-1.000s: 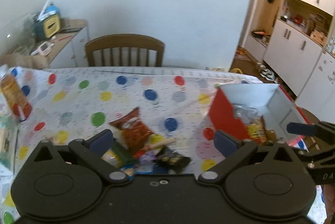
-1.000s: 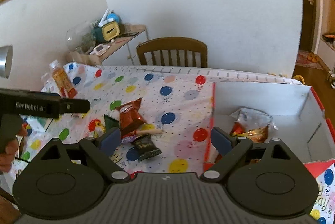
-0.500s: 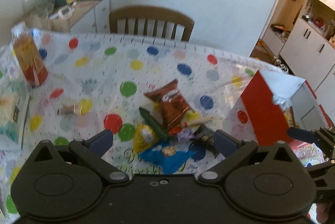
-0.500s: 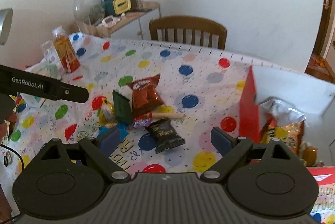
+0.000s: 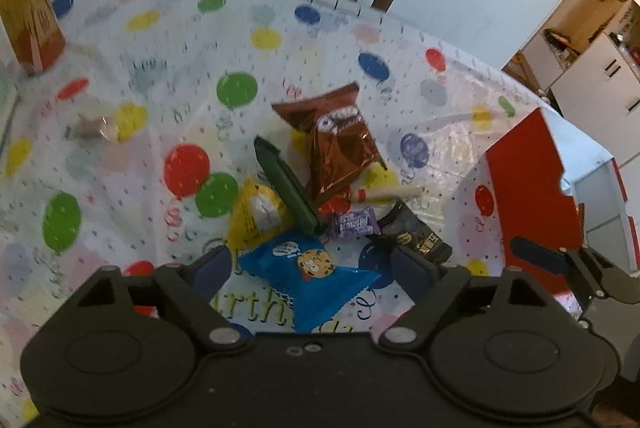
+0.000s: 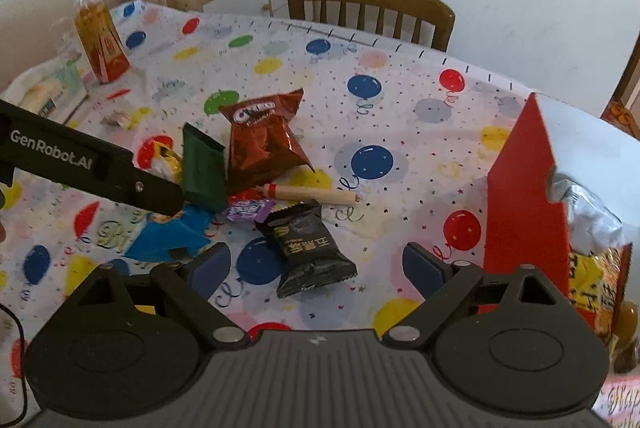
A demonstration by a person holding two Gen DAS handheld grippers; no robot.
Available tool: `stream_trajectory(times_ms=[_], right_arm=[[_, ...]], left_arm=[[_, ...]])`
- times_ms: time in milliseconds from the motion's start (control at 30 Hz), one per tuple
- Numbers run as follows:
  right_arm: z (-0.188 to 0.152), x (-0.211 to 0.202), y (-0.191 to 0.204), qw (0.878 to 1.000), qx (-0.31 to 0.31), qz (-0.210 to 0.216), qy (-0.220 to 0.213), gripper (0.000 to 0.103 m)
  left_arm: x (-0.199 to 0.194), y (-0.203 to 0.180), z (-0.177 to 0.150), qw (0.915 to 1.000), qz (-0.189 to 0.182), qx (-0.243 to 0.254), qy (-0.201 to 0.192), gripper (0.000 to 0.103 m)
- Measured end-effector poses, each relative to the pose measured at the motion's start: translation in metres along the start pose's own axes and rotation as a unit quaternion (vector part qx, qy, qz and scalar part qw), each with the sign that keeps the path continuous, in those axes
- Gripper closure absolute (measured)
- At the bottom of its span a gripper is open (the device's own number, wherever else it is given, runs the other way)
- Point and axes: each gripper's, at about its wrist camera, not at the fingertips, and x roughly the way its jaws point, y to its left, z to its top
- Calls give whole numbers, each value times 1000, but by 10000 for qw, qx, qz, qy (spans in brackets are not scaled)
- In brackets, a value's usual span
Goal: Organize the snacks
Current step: 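Grasp the blue cookie bag with the left gripper while the right grasps the black wrapped packet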
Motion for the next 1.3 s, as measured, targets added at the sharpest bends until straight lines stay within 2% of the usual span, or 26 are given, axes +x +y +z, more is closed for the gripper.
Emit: stream_trajectory(times_ms=[200,267,367,467,533,633,700,767,833,867,1033,1133,1300], right_arm=[[6,26,-1,9997,-163,-31,163,10],[7,33,0,9995,-216,-22,219,17],[7,45,2,9990,-295,-7,343,19],[7,54,3,9985,-334,26,441,31],[7,58,4,9983,-333,39,481,33],[7,61,7,9981,-343,78,511,44],[6,63,9,9979,-383,69,525,47],[6,63,11,9978,-417,43,520,57],[5,61,12,9979,-390,44,512,60],[5,60,12,9981,-365,39,497,60],[3,54,13,9985,-259,7,476,63],[0,48,15,9987,-174,43,468,63],[-5,34,16,9991,-74,77,405,64]], left_arm=[[25,2,5,9993,105,-231,284,23],[31,2,7,9990,151,-258,341,24],[39,1,8,9986,144,-280,423,26],[45,2,9,9980,100,-338,519,31],[48,3,8,9977,128,-368,550,32],[48,4,7,9978,144,-349,545,35],[47,5,8,9978,151,-360,537,38],[47,6,8,9979,182,-347,524,45],[46,8,8,9979,204,-348,511,50],[45,8,8,9979,220,-354,496,55],[40,10,4,9982,224,-354,436,60],[36,8,2,9985,162,-327,420,71],[31,5,-6,9987,218,-229,407,73]])
